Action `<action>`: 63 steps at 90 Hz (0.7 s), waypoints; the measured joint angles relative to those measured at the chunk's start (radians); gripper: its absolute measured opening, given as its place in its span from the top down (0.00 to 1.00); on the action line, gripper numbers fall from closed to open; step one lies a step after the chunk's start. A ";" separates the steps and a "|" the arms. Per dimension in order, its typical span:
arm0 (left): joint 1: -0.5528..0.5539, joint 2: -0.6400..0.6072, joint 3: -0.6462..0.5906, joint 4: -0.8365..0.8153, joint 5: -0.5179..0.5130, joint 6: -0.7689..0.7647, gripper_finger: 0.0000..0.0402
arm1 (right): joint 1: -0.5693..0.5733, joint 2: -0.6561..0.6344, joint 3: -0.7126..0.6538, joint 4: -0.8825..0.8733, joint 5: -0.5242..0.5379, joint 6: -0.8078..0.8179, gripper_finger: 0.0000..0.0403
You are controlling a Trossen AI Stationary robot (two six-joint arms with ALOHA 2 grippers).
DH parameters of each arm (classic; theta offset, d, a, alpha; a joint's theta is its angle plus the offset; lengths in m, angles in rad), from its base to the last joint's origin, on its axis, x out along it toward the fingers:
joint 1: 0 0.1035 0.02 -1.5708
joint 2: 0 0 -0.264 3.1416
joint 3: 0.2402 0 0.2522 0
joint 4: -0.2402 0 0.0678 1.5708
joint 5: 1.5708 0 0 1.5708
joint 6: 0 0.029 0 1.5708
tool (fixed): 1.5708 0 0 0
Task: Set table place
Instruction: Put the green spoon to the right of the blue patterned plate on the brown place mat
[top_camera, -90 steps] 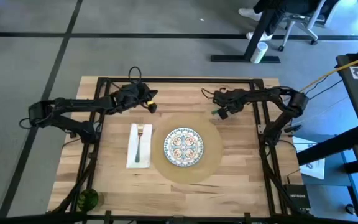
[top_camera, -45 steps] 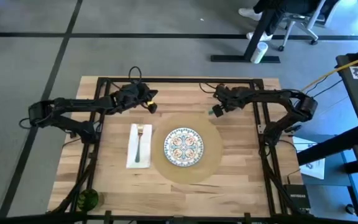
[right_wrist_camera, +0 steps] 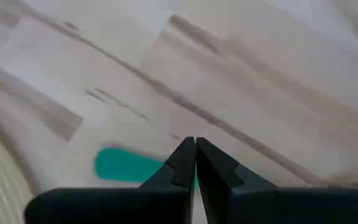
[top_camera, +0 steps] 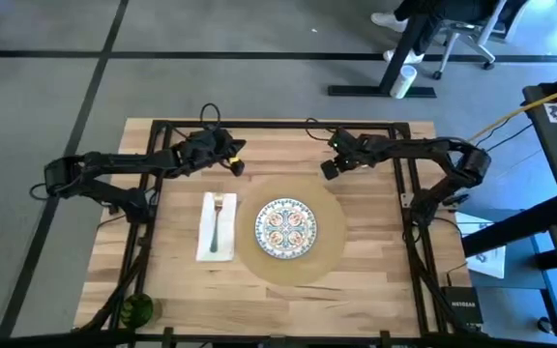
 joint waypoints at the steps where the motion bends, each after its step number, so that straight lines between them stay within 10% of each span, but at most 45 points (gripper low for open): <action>1: 0.000 0.000 0.000 0.000 0.000 0.000 1.00 | 0.000 0.005 0.000 0.004 -0.005 0.000 1.00; 63: 0.000 0.000 0.000 -0.006 0.000 0.000 1.00 | 0.043 -0.012 -0.011 -0.244 -0.154 -0.077 1.00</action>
